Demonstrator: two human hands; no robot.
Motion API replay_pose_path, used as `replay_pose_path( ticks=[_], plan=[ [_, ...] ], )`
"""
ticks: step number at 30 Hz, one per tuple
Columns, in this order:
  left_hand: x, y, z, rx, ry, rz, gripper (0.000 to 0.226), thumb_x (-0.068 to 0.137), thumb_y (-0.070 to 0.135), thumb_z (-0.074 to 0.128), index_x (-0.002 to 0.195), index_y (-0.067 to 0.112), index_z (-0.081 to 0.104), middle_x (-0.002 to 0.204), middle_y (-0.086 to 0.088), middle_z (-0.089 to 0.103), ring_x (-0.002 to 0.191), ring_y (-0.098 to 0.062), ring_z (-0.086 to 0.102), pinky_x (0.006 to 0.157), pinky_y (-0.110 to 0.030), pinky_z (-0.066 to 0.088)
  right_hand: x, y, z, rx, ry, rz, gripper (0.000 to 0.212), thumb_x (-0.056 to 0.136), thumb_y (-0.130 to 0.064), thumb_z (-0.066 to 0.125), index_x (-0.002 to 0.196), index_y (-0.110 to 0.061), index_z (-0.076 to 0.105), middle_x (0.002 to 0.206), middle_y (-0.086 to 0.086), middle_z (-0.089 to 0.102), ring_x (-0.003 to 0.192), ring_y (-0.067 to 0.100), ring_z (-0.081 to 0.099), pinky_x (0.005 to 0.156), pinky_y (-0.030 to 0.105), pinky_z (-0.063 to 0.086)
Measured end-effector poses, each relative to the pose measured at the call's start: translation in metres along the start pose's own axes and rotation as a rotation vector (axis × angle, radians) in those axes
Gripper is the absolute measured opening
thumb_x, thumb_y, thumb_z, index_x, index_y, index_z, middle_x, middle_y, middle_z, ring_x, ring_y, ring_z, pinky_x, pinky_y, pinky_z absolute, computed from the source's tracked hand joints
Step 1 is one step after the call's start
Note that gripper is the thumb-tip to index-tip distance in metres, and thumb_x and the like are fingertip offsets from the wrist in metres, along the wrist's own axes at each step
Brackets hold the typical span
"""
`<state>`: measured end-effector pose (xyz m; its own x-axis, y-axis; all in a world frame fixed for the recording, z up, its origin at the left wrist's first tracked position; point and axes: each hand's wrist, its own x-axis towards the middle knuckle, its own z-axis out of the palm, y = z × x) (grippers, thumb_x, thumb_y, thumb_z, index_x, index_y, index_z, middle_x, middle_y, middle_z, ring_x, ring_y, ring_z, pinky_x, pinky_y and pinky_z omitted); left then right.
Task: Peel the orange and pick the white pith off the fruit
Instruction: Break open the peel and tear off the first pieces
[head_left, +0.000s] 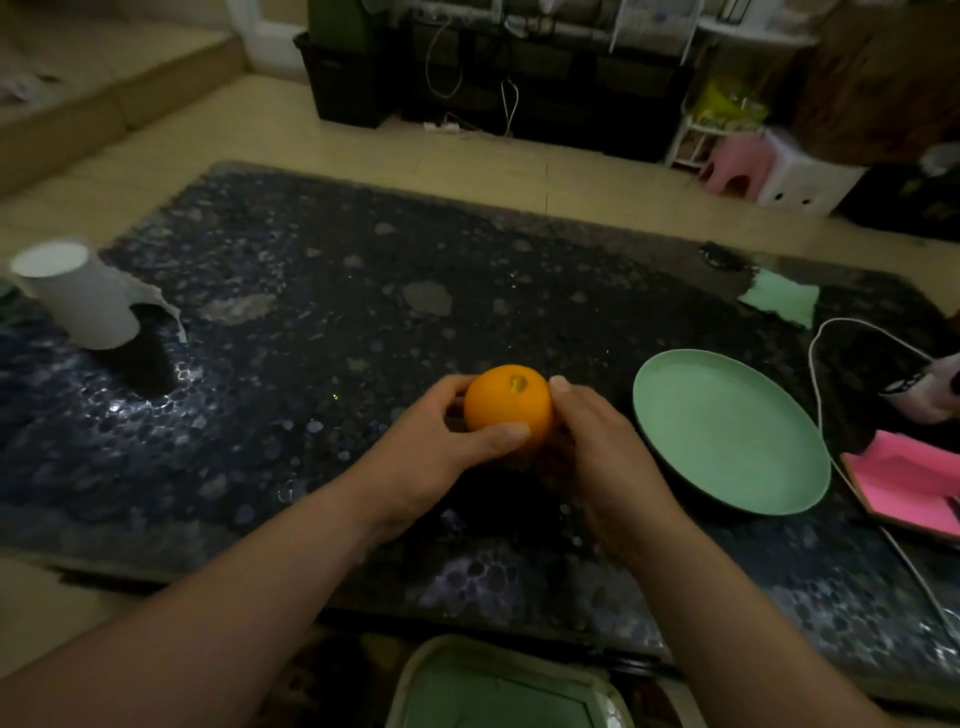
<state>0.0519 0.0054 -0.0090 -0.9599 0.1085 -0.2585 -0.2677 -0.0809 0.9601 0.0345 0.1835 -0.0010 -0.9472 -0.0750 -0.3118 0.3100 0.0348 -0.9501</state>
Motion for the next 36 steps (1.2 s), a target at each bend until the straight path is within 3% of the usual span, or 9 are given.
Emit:
replay_pose_path(
  ticks=[5, 7, 9, 13, 16, 21, 25, 29, 36],
  plan=[
    [-0.001, 0.001, -0.004, -0.250, -0.038, -0.072, 0.060, 0.082, 0.032, 0.079, 0.137, 0.025, 0.057, 0.137, -0.012, 0.064, 0.119, -0.035, 0.071, 0.093, -0.059, 0.061, -0.004, -0.008, -0.001, -0.176, -0.129, 0.022, 0.040, 0.095, -0.059, 0.066, 0.099, -0.020, 0.075, 0.097, 0.004, 0.080, 0.093, 0.025, 0.078, 0.083, 0.044, 0.062],
    [0.000, 0.001, -0.003, -0.246, -0.034, -0.073, 0.048, 0.093, 0.032, 0.069, 0.138, 0.024, 0.056, 0.139, -0.014, 0.062, 0.121, -0.033, 0.069, 0.095, -0.054, 0.062, -0.003, -0.011, -0.002, -0.199, -0.164, 0.054, 0.032, 0.098, -0.053, 0.065, 0.094, -0.023, 0.074, 0.087, 0.006, 0.075, 0.080, 0.024, 0.073, 0.071, 0.038, 0.057],
    [0.002, 0.002, -0.003, -0.215, 0.004, -0.039, 0.040, 0.099, 0.039, 0.058, 0.137, 0.024, 0.058, 0.138, -0.015, 0.063, 0.115, -0.027, 0.068, 0.092, -0.044, 0.061, -0.001, -0.012, -0.001, -0.129, -0.216, 0.116, 0.019, 0.102, -0.041, 0.063, 0.105, -0.025, 0.073, 0.087, 0.012, 0.072, 0.074, 0.026, 0.071, 0.065, 0.036, 0.056],
    [0.005, 0.003, -0.003, -0.172, 0.088, 0.027, 0.029, 0.109, 0.040, 0.046, 0.123, 0.028, 0.068, 0.125, -0.012, 0.069, 0.102, -0.024, 0.067, 0.088, -0.044, 0.057, -0.003, -0.013, 0.005, -0.038, -0.334, 0.205, 0.026, 0.105, -0.034, 0.056, 0.130, -0.034, 0.063, 0.101, 0.021, 0.075, 0.082, 0.032, 0.075, 0.063, 0.038, 0.060],
    [0.003, 0.003, 0.000, -0.146, 0.121, 0.061, 0.024, 0.109, 0.035, 0.048, 0.117, 0.030, 0.070, 0.113, -0.006, 0.071, 0.096, -0.022, 0.067, 0.082, -0.042, 0.056, -0.003, -0.010, 0.012, -0.019, -0.314, 0.213, 0.029, 0.105, -0.032, 0.054, 0.133, -0.035, 0.060, 0.104, 0.022, 0.075, 0.081, 0.029, 0.076, 0.063, 0.038, 0.060],
    [0.008, 0.002, 0.001, -0.122, 0.150, 0.026, 0.015, 0.105, 0.034, 0.058, 0.111, 0.028, 0.070, 0.113, -0.009, 0.071, 0.098, -0.026, 0.066, 0.083, -0.046, 0.055, 0.003, -0.007, 0.014, -0.141, -0.268, 0.124, 0.038, 0.103, -0.023, 0.052, 0.139, -0.035, 0.061, 0.099, 0.016, 0.077, 0.078, 0.026, 0.076, 0.068, 0.036, 0.060],
    [0.016, 0.006, -0.005, -0.082, 0.131, -0.184, 0.056, 0.090, 0.063, 0.073, 0.121, 0.017, 0.071, 0.117, -0.014, 0.077, 0.103, -0.034, 0.074, 0.096, -0.054, 0.059, 0.002, -0.009, 0.006, -0.425, -0.342, -0.024, 0.048, 0.105, -0.028, 0.056, 0.149, -0.044, 0.046, 0.109, 0.003, 0.075, 0.089, 0.018, 0.078, 0.079, 0.037, 0.064],
    [0.014, 0.006, 0.003, -0.020, 0.239, -0.145, 0.065, 0.074, 0.069, 0.079, 0.112, 0.016, 0.072, 0.113, -0.019, 0.076, 0.107, -0.042, 0.073, 0.096, -0.064, 0.058, 0.000, -0.004, 0.004, -0.441, -0.322, 0.019, 0.033, 0.104, -0.031, 0.057, 0.135, -0.025, 0.050, 0.109, 0.004, 0.076, 0.092, 0.016, 0.079, 0.085, 0.046, 0.066],
    [0.009, 0.007, 0.015, 0.103, 0.386, -0.011, 0.041, 0.092, 0.055, 0.074, 0.106, 0.018, 0.067, 0.105, -0.010, 0.073, 0.097, -0.032, 0.073, 0.083, -0.054, 0.061, -0.002, 0.002, 0.016, -0.490, -0.210, -0.034, 0.014, 0.099, -0.027, 0.057, 0.112, -0.022, 0.058, 0.090, 0.003, 0.077, 0.072, 0.015, 0.077, 0.062, 0.033, 0.064]
  ],
)
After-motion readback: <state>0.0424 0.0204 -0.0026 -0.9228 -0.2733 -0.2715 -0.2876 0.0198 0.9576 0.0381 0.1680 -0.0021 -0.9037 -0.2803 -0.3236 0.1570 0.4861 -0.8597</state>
